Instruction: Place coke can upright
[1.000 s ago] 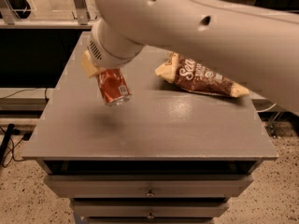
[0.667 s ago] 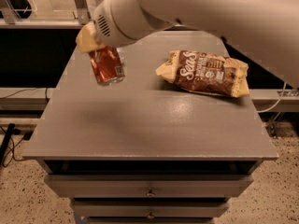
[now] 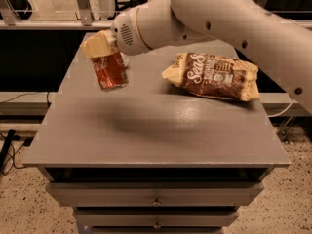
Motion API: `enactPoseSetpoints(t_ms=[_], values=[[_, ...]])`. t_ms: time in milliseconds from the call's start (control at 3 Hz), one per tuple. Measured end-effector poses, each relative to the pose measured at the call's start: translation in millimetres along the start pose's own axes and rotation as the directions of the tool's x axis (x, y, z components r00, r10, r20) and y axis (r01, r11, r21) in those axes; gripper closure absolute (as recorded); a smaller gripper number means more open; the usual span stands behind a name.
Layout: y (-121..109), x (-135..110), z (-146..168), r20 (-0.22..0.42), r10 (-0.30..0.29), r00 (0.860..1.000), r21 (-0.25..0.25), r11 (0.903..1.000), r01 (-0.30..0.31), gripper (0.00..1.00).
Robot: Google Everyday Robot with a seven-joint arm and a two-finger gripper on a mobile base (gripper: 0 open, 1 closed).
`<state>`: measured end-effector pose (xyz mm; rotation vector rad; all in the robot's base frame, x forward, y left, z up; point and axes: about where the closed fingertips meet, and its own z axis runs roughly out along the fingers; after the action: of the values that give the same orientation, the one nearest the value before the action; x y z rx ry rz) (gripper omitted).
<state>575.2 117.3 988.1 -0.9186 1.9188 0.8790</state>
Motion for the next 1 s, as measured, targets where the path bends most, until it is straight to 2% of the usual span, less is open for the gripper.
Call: enactPoseSetpoints(t_ms=[333, 667, 1000], values=[[16.8, 1.7, 10.4, 0.021, -0.088, 0.996, -0.053, 0.9946, 0.089, 1.0], [19.2, -3.3, 10.8, 0.058, -0.089, 0.994, -0.072, 0.993, 0.093, 1.0], [13.8, 14.0, 18.3, 0.143, -0.067, 0.987, -0.097, 0.992, 0.082, 1.0]])
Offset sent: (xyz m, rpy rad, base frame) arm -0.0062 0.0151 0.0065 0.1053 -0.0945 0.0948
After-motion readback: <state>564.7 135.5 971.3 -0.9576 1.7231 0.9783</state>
